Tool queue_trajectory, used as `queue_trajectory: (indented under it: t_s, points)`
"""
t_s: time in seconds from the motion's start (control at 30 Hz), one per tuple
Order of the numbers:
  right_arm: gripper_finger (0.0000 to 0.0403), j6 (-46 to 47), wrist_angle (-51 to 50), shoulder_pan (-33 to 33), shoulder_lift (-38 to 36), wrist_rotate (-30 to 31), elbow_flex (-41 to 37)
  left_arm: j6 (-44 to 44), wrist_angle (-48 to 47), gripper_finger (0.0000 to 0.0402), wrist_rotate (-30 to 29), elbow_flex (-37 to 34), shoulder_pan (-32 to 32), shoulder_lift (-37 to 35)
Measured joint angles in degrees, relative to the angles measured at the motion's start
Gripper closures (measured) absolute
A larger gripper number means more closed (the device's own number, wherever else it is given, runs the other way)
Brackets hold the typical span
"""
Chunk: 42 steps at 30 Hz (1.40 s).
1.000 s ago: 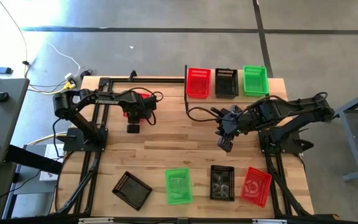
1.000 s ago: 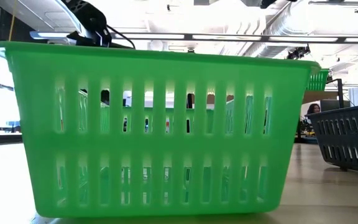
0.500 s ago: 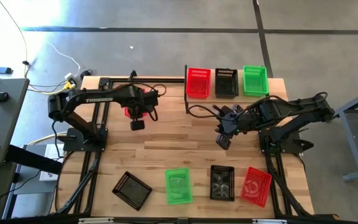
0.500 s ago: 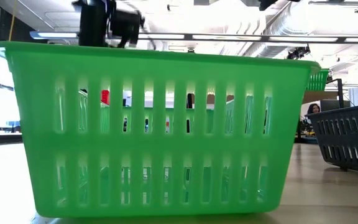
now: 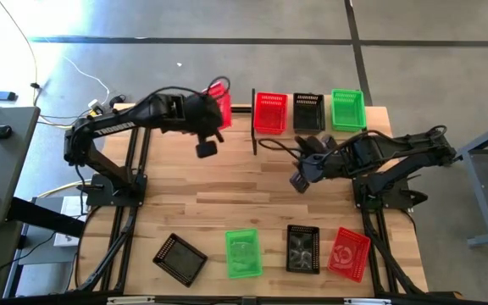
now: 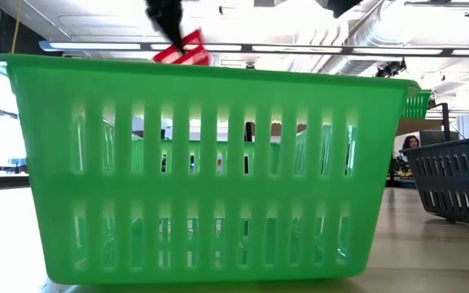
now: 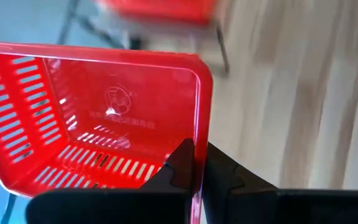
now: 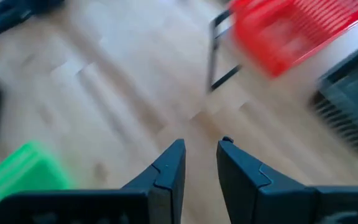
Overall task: Stack baskets on shelf by color
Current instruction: Stack the top red basket on top of the other red basket on the shelf
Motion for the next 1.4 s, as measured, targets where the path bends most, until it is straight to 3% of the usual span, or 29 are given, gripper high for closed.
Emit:
queue_trajectory:
  t_s: [0.23, 0.53, 0.7, 1.0, 1.4]
  points:
    - [0.0324, -3.5, -0.8, -4.3, -0.6, 9.9, 1.0, 5.8, 16.3, 0.0398, -0.3, 2.5, -1.0, 0.0]
    - [0.0324, -13.3, -1.9, -12.2, -0.7, 12.0, 7.2, 11.3, 36.9, 0.0398, -0.4, 2.5, -0.7, 0.1]
    - [0.0324, -16.7, -2.6, -16.7, -0.7, 11.7, 8.6, 13.7, 43.3, 0.0398, -0.2, 2.5, 0.1, 0.1]
    - [0.0324, -21.4, -5.1, -22.8, -0.7, 11.1, 8.7, 14.0, 42.7, 0.0399, -0.2, 7.3, 3.3, 1.2]
    - [0.0324, -25.1, -5.3, -27.5, -0.7, 6.5, 8.5, 10.6, 26.2, 0.0399, 1.7, 20.2, 6.3, 7.7]
